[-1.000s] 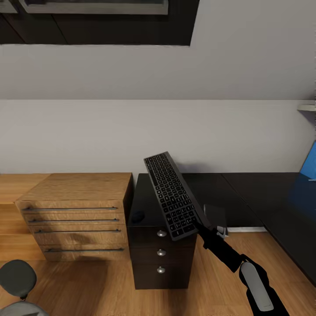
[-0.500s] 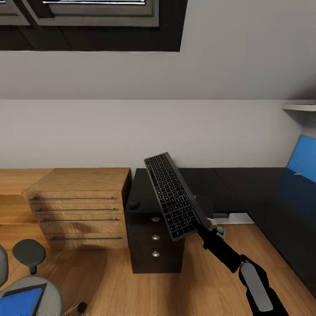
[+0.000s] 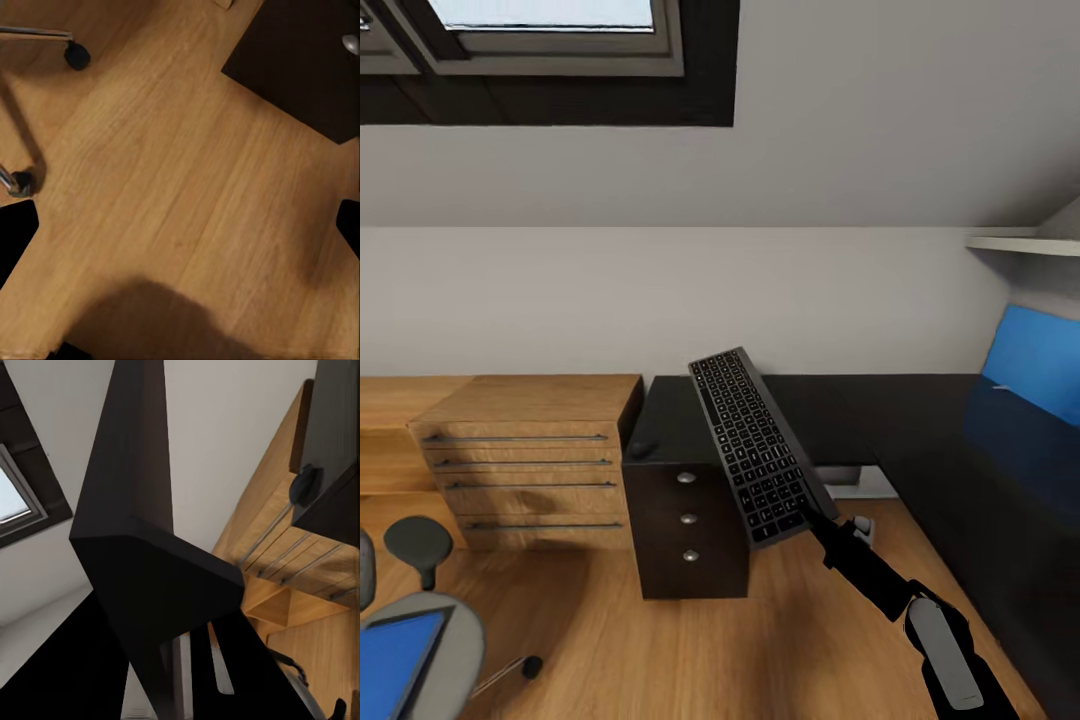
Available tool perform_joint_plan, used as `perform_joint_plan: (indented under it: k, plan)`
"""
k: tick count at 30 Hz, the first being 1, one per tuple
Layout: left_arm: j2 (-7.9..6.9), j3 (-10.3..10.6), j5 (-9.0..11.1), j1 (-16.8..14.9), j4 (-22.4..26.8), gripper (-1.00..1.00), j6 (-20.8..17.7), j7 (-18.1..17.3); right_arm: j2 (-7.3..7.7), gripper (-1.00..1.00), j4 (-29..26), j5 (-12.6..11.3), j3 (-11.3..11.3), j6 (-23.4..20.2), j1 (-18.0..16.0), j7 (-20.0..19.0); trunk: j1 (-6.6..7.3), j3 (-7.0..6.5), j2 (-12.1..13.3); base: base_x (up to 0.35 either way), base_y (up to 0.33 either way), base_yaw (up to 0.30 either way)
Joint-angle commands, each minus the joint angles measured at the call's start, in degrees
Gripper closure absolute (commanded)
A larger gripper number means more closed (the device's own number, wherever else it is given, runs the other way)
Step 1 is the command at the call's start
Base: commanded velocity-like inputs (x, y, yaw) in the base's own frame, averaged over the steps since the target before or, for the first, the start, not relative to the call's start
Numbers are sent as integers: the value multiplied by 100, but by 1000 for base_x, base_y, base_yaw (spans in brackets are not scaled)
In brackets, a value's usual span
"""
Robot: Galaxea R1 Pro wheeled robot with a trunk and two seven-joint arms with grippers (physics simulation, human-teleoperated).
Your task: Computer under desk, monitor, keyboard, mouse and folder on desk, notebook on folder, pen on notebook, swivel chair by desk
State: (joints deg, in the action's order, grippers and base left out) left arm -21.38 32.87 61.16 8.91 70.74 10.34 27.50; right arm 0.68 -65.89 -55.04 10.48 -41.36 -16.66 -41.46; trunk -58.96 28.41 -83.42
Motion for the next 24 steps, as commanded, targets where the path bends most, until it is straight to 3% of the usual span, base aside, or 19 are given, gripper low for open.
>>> perform_joint_plan:
  k: [1,12,24]
  plan:
    - [-6,20,59,-3,10,-100,47,19,0,100,1,-58,6,-50,-4,-11,3,4,-3,-269,-192,0]
    - [-8,21,54,-3,10,-100,47,19,2,100,6,-59,6,-48,-4,-12,3,4,-3,-277,-179,0]
    - [-9,18,54,-3,10,-100,47,10,2,100,6,-59,6,-47,-4,-5,3,4,-3,-320,-96,0]
